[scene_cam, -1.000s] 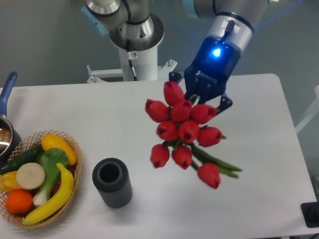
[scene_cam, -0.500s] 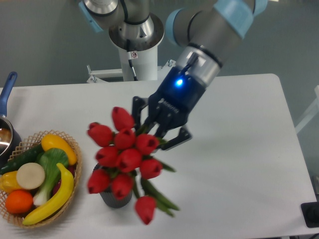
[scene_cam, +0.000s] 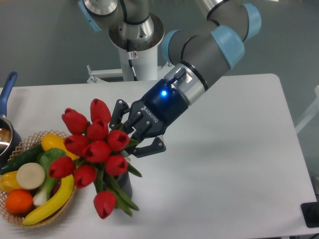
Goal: Insert the flowers into the vase
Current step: 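Carry the tulip bunch over the black vase and lower stems into it, then push the tulip stems down into the vase, adjusting the bunch upright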
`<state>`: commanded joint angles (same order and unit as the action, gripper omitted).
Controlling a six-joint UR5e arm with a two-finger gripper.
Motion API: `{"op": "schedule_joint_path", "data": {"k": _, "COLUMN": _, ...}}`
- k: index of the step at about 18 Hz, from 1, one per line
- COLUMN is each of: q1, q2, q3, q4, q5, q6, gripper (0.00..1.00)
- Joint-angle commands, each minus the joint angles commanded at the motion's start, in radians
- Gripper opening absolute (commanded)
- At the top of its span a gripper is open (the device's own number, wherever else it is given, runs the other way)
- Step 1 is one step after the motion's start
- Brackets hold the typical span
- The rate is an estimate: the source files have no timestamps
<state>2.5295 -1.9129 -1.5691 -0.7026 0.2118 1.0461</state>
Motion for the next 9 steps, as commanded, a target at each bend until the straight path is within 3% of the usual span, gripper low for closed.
{"op": "schedule_joint_path", "data": {"k": 3, "q1": 0.003, "q2": 0.008, "q3": -0.037, "q4": 0.0, "q5": -0.041, "q6": 0.038, "gripper": 0.18}}
{"op": "schedule_joint_path", "data": {"k": 9, "q1": 0.003, "q2": -0.023, "q3": -0.035, "q4": 0.0, "q5": -0.115, "q6": 0.065, "gripper": 0.18}}
